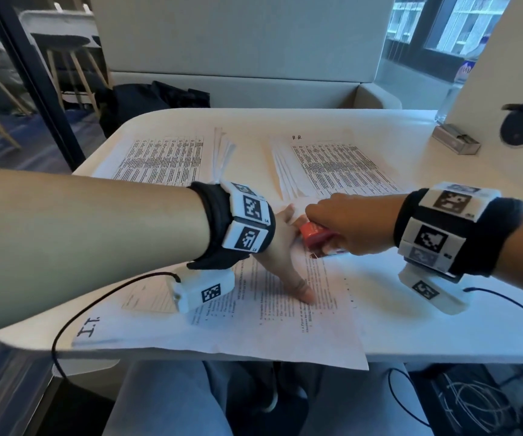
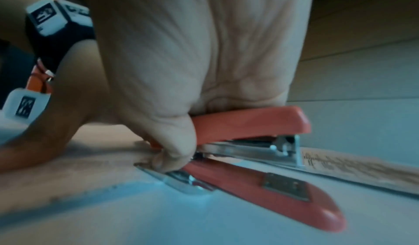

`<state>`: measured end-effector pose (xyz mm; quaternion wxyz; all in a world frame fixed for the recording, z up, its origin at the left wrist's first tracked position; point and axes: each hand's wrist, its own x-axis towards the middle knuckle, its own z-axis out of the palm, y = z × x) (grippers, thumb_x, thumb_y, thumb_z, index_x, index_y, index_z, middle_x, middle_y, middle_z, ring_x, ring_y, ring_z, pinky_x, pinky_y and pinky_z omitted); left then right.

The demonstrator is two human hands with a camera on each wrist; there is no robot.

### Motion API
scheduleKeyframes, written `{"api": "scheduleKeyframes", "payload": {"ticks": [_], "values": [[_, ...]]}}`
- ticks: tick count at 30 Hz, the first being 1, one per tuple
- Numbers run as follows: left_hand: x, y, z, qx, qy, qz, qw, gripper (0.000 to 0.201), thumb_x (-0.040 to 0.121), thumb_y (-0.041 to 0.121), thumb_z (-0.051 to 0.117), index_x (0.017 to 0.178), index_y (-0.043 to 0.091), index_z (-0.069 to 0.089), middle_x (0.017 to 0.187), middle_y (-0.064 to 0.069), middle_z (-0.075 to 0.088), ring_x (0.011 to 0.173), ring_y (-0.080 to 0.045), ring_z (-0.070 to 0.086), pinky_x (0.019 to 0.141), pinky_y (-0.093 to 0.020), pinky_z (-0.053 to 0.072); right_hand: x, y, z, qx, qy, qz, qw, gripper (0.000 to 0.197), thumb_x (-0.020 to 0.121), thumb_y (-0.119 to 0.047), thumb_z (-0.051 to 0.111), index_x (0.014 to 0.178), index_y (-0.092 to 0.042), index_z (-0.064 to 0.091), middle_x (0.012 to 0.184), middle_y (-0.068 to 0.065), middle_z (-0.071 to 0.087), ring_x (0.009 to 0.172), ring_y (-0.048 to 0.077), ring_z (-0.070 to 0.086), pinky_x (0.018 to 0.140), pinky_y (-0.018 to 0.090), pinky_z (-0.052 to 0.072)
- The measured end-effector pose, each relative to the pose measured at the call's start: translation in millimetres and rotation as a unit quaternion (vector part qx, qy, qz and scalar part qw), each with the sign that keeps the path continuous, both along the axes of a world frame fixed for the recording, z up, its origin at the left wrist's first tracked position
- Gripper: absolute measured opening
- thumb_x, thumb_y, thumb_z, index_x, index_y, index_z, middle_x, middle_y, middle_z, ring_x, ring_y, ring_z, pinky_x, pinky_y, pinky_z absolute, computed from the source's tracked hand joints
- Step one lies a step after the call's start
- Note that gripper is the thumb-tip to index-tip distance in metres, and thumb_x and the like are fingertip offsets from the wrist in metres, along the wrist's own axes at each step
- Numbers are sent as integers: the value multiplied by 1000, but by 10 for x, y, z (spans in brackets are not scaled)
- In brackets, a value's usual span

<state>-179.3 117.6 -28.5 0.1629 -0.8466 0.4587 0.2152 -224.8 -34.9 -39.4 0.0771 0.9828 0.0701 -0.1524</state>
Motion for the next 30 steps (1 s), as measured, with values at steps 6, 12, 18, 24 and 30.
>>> {"api": "scheduleKeyframes", "payload": {"ticks": [6, 12, 18, 24, 30], "values": [[52, -8, -56, 1, 8, -14, 1000, 109, 71, 79, 52, 149, 39, -12, 158, -2, -22, 147, -29, -8, 117, -45, 0, 10, -12, -23, -25, -45, 74, 996, 27, 94, -40, 54, 99, -29, 30, 95, -10, 38, 90, 13, 33, 82, 33, 39], [92, -14, -90, 16, -4, 3, 1000, 118, 66, 84, 52, 147, 38, -22, 155, -2, -31, 146, -34, -7, 117, -46, 3, 6, 7, -37, -6, -6, 11, 1000, 28, 94, -34, 55, 92, -29, 28, 89, -7, 44, 86, 15, 40, 79, 38, 45], [88, -18, -106, 9, 7, -45, 999, 103, 73, 81, 49, 151, 37, -4, 160, 2, -14, 147, -27, -9, 116, -48, -7, -21, 41, -29, -55, -104, 145, 982, 32, 94, -27, 55, 107, -32, 27, 94, -10, 40, 87, 12, 30, 78, 29, 36], [138, -27, -127, 12, 11, -16, 1000, 115, 67, 84, 52, 146, 42, -18, 154, -4, -32, 147, -27, -9, 116, -46, -5, 19, -15, -42, 4, -12, 40, 999, 25, 93, -36, 57, 95, -29, 33, 97, -5, 50, 90, 16, 43, 76, 32, 41], [149, -26, -137, 2, 14, -39, 999, 110, 68, 84, 52, 147, 43, -13, 157, -3, -27, 147, -22, -12, 116, -48, -5, 23, -37, -26, -51, -67, 146, 986, 24, 95, -43, 52, 102, -25, 38, 93, -10, 39, 86, 12, 34, 75, 25, 33]]}}
